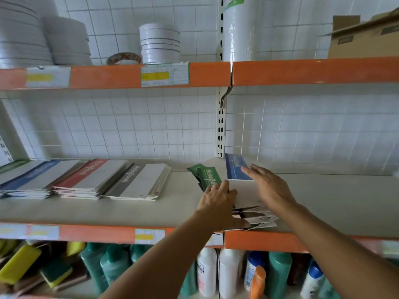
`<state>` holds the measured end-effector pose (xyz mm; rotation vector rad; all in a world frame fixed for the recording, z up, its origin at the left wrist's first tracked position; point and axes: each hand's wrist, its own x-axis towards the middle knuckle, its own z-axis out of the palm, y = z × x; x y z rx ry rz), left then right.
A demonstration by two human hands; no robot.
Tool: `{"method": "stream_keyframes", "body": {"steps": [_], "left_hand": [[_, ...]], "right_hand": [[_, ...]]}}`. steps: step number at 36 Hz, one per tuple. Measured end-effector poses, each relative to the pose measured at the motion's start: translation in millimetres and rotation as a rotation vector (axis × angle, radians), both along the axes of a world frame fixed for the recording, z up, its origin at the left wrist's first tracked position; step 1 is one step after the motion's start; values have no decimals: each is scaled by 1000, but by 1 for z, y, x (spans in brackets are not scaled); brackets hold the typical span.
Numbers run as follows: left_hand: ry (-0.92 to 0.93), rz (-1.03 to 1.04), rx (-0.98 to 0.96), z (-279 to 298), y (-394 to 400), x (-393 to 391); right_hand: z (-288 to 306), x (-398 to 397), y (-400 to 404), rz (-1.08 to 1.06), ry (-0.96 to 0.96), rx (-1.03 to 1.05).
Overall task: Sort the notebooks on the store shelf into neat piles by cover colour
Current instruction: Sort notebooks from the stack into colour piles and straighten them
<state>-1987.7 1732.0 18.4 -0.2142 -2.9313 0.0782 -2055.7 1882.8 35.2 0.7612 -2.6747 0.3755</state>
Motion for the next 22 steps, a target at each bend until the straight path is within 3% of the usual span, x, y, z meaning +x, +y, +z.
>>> {"method": "stream_keyframes", "body": {"steps": [6, 14, 18, 22], "left_hand": [[-27, 66, 94, 6, 9, 15], [-34, 110, -10, 13, 7, 39], [29, 131, -70, 13, 4, 50], [154, 131, 11, 15, -5, 64]], "right_hand": [[-2, 12, 1, 28, 52, -10], [3, 24, 14, 37, 48, -39], [3, 30, 14, 49, 37, -51], [0, 37, 11, 77, 43, -40]]}}
